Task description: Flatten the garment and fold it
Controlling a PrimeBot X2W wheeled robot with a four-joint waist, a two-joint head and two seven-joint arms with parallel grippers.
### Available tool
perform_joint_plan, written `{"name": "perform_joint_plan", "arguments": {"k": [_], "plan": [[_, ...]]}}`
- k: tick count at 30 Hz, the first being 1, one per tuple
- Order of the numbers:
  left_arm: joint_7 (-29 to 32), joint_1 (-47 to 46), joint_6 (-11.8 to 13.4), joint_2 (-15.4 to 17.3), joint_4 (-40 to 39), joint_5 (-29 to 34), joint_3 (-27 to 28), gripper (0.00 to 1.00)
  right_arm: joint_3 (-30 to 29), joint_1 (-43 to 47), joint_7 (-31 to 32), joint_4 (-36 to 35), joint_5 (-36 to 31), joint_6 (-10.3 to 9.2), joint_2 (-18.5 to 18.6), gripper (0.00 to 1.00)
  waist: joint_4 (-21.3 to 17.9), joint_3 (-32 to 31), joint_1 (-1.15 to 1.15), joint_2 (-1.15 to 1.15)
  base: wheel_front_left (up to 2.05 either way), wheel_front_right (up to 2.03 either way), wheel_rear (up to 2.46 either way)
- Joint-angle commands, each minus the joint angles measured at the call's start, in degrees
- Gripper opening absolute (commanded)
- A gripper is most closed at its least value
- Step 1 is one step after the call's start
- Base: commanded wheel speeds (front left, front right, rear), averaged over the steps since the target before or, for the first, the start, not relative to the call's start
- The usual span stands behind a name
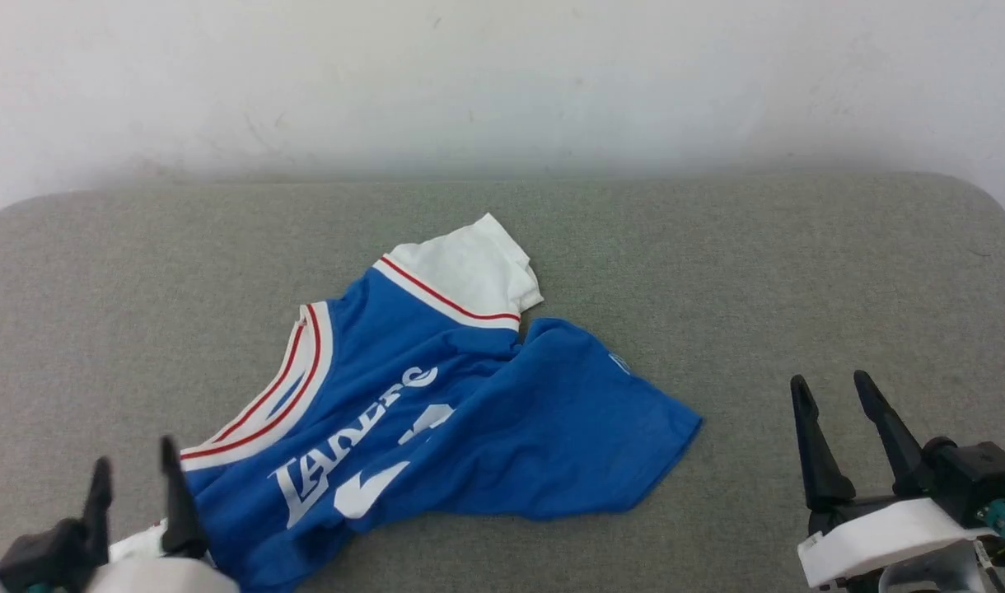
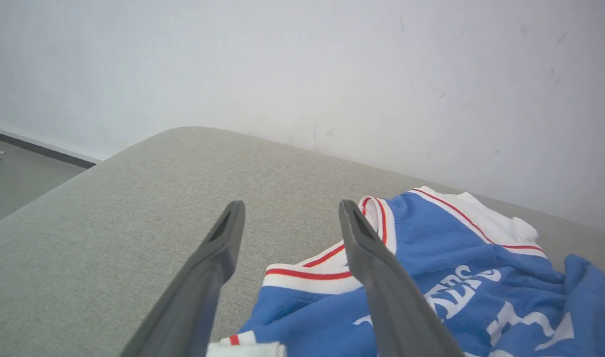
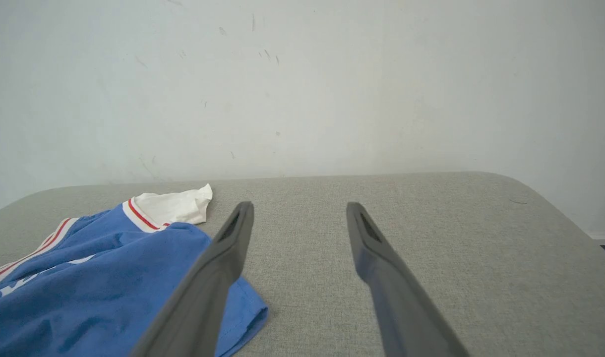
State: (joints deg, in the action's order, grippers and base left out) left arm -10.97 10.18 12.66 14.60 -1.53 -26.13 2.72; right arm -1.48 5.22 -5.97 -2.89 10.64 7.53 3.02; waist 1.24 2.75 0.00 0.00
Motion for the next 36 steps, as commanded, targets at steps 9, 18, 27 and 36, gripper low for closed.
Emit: {"name": "perform_joint_plan", "arguments": {"k": [9, 18, 27, 36], "plan": [[-3.6, -4.8, -5.1, -1.9, -2.4, 5.9, -7.8, 1.00, -0.1, -3.0, 3.0, 4.1, 0.9, -0.04, -0.1, 1.00, 0.4, -0.7, 0.00, 0.00, 0.00, 0.00, 0.00], [-3.9, -5.6, -5.4, -3.1, -1.6, 9.0, -10.4, 1.00, 6.6, -13.0, 17.3, 17.3, 5.9, -0.04, 1.9, 1.00, 3.3, 0.4, 0.00, 0.00, 0.00, 0.00, 0.00], [-4.0, -9.1, -5.9, -4.4, 0.3, 10.1, -12.3, 1.00, 14.6, -28.4, 28.4, 32.8, 11.6, -0.04, 5.9, 1.00, 8.4, 3.4, 0.00, 0.00, 0.00, 0.00, 0.00], [-4.0, -10.8, -6.7, -6.2, 1.4, 10.8, -12.7, 1.00, 24.7, -36.3, 39.7, 48.1, 19.6, -0.04, 7.4, 0.46, 11.5, 4.8, 0.00, 0.00, 0.00, 0.00, 0.00]]}}
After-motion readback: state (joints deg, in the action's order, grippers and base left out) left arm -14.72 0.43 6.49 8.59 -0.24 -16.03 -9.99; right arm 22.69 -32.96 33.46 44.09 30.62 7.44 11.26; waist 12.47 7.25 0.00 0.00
